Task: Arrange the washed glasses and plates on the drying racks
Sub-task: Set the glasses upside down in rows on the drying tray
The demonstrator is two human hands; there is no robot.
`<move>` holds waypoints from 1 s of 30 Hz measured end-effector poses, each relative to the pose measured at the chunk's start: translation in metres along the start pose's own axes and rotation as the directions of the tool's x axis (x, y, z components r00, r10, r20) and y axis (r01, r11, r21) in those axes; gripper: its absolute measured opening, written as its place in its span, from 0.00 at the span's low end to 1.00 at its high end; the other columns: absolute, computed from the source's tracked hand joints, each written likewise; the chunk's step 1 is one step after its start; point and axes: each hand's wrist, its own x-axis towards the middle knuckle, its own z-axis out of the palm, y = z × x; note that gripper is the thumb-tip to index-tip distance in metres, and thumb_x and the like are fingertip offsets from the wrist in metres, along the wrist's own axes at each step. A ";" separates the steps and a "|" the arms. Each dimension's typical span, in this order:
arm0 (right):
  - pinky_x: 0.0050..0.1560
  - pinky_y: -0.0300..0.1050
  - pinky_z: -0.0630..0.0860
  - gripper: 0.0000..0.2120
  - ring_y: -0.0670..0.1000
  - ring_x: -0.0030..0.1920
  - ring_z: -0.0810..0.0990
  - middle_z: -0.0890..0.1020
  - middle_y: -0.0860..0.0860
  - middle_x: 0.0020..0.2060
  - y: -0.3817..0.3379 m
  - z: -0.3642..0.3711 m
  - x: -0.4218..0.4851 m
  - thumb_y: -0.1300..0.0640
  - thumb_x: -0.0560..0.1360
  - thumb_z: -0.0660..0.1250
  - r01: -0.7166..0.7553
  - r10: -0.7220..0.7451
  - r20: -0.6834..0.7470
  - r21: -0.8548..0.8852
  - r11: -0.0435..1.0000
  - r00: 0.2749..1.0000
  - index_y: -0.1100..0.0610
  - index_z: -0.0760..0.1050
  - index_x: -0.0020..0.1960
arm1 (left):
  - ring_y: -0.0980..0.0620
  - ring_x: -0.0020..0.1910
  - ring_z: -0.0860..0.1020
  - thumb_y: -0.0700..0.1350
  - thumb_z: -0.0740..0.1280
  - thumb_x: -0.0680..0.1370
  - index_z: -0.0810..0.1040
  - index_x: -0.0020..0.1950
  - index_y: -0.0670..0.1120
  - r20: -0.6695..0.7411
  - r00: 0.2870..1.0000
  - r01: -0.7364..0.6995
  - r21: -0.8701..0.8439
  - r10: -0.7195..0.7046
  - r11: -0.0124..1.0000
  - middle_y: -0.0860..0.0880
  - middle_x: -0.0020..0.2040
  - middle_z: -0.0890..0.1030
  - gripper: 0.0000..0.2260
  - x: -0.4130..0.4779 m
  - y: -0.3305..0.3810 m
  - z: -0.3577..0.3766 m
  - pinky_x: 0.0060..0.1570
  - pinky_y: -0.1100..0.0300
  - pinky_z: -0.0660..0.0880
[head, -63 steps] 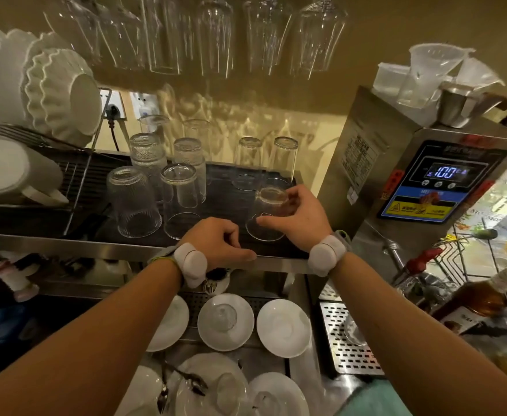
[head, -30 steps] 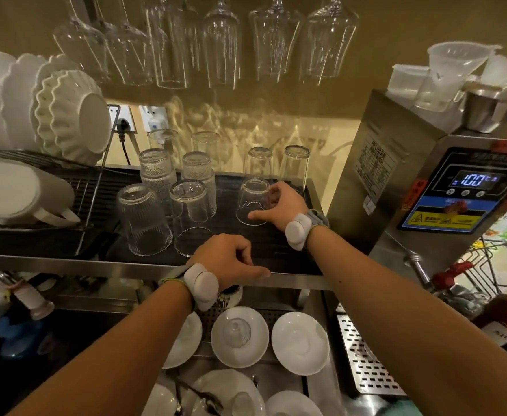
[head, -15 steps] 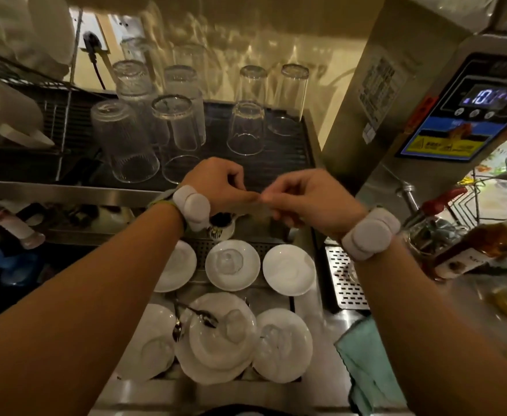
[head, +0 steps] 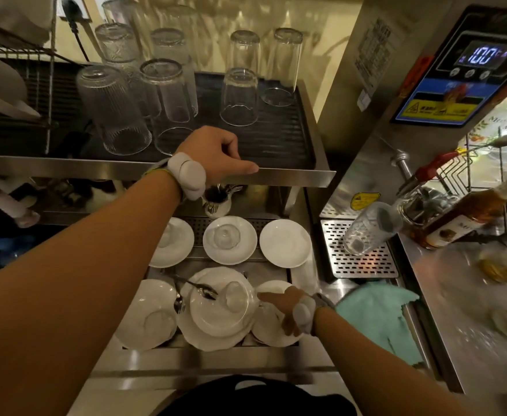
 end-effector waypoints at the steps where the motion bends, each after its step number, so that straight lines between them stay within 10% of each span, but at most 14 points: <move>1: 0.35 0.42 0.73 0.42 0.49 0.32 0.73 0.79 0.54 0.42 -0.002 0.003 0.004 0.27 0.66 0.69 0.006 -0.006 -0.013 -0.002 1.000 1.000 0.62 0.78 0.63 | 0.55 0.32 0.74 0.57 0.80 0.68 0.75 0.32 0.48 0.000 1.000 -0.002 -0.004 0.002 1.000 0.51 0.32 0.78 0.18 0.000 0.000 0.000 0.35 0.59 0.73; 11: 0.41 0.44 0.76 0.37 0.49 0.35 0.72 0.76 0.56 0.48 -0.004 0.006 0.013 0.41 0.70 0.76 0.014 -0.017 0.065 0.044 0.999 0.998 0.66 0.74 0.69 | 0.55 0.31 0.74 0.57 0.80 0.68 0.73 0.30 0.50 -0.002 1.000 -0.003 -0.009 0.003 1.000 0.52 0.30 0.77 0.19 -0.001 0.000 -0.001 0.35 0.58 0.73; 17: 0.31 0.43 0.79 0.23 0.51 0.28 0.79 0.81 0.54 0.31 -0.022 -0.023 -0.018 0.37 0.62 0.78 0.066 -0.073 0.071 0.096 0.993 0.995 0.56 0.78 0.39 | 0.54 0.32 0.76 0.57 0.80 0.68 0.74 0.31 0.49 -0.010 1.000 -0.013 -0.001 0.013 1.000 0.50 0.32 0.79 0.19 0.001 0.000 -0.001 0.36 0.55 0.76; 21: 0.43 0.45 0.84 0.27 0.51 0.37 0.87 0.88 0.53 0.37 -0.065 -0.072 -0.066 0.35 0.61 0.78 0.277 -0.295 0.091 0.172 0.945 0.951 0.56 0.85 0.46 | 0.53 0.34 0.78 0.58 0.80 0.68 0.75 0.31 0.49 -0.005 1.000 -0.013 -0.002 0.013 1.000 0.50 0.33 0.81 0.18 0.000 -0.002 0.000 0.38 0.52 0.79; 30: 0.51 0.47 0.83 0.19 0.52 0.52 0.87 0.87 0.51 0.52 -0.170 -0.195 -0.181 0.43 0.69 0.77 0.797 -0.786 -0.204 0.330 0.506 0.583 0.48 0.83 0.57 | 0.56 0.31 0.77 0.61 0.78 0.62 0.77 0.33 0.48 0.015 0.999 0.036 -0.043 -0.036 0.998 0.55 0.29 0.79 0.19 0.000 -0.005 0.000 0.37 0.52 0.79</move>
